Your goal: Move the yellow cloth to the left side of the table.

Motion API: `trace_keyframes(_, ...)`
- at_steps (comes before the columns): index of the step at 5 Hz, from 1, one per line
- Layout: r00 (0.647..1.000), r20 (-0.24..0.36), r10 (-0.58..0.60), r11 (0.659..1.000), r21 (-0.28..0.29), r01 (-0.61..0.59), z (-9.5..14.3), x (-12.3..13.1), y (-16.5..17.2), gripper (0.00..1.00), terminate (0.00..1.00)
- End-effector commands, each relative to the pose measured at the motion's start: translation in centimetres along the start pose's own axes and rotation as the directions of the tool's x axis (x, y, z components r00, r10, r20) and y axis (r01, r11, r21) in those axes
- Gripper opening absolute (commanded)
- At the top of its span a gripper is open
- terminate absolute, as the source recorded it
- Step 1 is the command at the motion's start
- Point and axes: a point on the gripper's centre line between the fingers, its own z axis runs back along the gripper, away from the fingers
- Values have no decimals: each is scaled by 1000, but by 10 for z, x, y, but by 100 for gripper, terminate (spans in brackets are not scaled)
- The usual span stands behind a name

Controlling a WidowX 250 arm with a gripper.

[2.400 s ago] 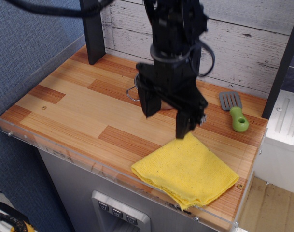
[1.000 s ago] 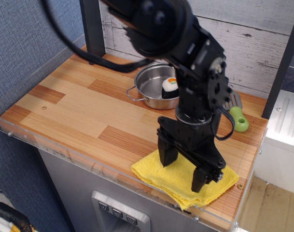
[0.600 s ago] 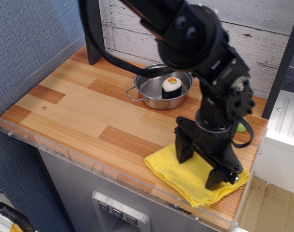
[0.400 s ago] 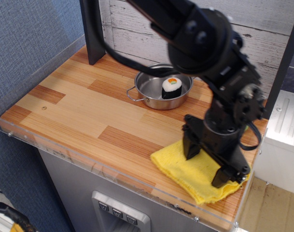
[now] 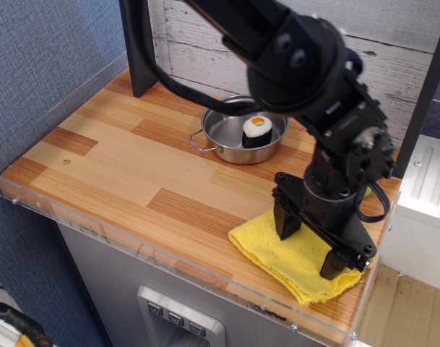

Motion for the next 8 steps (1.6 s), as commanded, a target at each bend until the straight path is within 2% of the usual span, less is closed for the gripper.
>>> trace_keyframes(1,994,-111,26,999,-38,-30,-27,-21,17,100,0)
trace_keyframes(2,993,-118,13,1000,-15,-15,-24,-23,20,100,0)
trace_keyframes(3,992,-121,23,999,45,-17,-18,-32,33,100,0)
trace_keyframes(4,988,-133,80,995,76,-71,-16,-42,55,100,0)
trace_keyframes(6,973,-157,169,985,66,-160,-18,-54,85,100,0)
trace_keyframes(8,944,-195,268,963,63,-260,-19,-72,129,100,0)
